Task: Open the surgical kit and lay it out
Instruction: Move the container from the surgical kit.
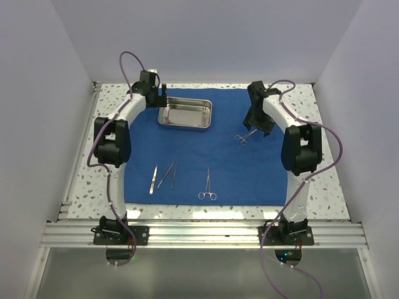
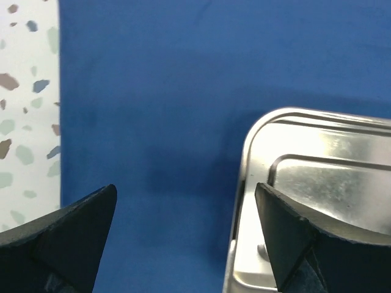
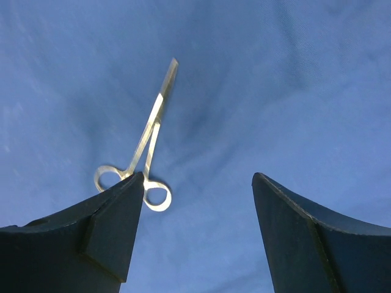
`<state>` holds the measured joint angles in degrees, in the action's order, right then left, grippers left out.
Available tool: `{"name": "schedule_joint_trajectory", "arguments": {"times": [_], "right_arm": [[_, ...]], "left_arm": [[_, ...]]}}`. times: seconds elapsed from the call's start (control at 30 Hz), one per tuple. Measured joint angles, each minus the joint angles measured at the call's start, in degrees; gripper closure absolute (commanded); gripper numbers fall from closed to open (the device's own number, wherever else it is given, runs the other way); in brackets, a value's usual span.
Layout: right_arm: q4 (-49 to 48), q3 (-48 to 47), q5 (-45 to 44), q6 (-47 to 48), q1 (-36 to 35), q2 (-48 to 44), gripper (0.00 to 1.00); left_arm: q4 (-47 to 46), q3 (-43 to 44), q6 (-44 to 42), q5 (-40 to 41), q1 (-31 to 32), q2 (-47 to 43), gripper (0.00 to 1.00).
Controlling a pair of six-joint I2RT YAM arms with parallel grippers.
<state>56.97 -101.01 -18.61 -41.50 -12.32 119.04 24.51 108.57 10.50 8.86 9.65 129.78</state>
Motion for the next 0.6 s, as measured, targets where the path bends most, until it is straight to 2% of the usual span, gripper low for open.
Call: {"name": "schedule_joint_trajectory", "arguments": {"times": [0.3,0.43,0.6], "right_arm": [[-2.3,-4.0,-2.7,-4.1,0.0,8.1,0.39],[-2.6,-4.0,-3.4,-5.5,0.0,9.2,0.51],[-3.7,-3.8,-3.5,-6.6,0.0,9.2,0.61]], "left_arm": [[0.2,-7.3,1.4,3.1,-0.3,-6.7,0.02],[0.3,-9.9,1.5,3.1,-0.3,-11.7,0.03],[0.0,-12.6,1.5,2.9,-0.3,-16.4,0.05]]}}
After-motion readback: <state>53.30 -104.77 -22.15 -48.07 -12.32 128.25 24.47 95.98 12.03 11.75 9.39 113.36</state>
